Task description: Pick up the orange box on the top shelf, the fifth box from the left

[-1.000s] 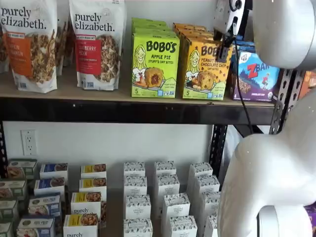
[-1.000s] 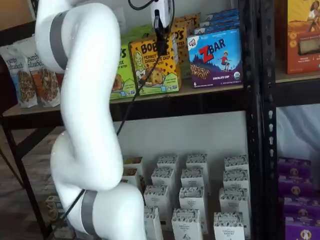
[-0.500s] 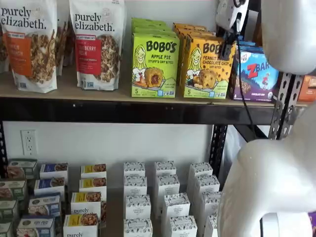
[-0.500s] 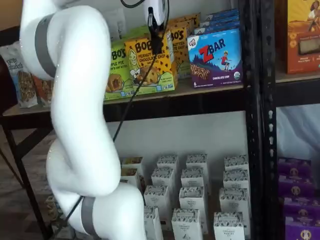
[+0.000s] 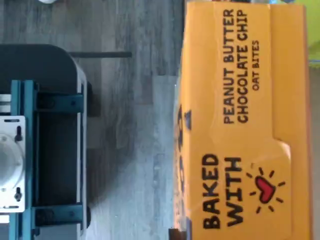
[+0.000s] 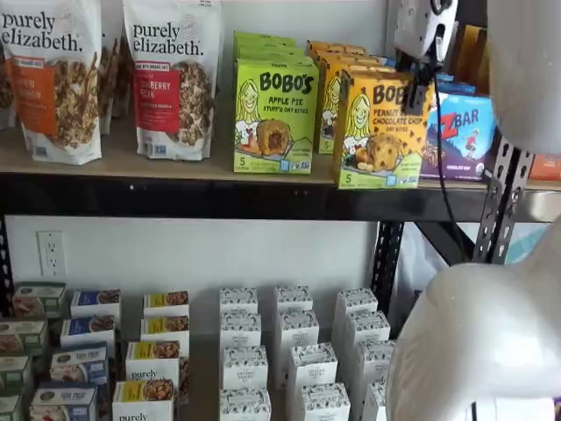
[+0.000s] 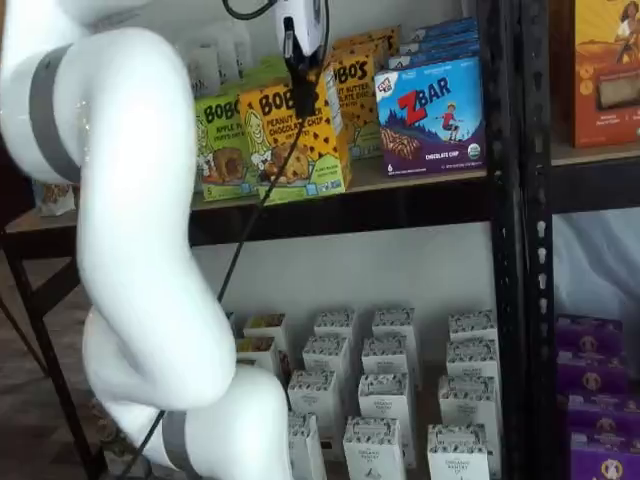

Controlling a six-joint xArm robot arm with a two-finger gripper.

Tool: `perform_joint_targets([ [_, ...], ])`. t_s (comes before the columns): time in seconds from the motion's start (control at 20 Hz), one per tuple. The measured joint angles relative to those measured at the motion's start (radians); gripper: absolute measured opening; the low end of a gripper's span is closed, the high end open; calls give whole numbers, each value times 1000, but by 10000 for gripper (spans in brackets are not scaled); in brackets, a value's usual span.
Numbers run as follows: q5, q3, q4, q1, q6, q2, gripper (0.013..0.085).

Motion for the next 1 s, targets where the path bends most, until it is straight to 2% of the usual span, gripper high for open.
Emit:
perform_joint_targets([
  [0.25, -5, 104, -24, -2, -8, -92, 170],
  [0.5, 4, 185, -20, -13, -18, -168, 170],
  [1.0, 36, 265, -2, -38, -37, -259, 170],
])
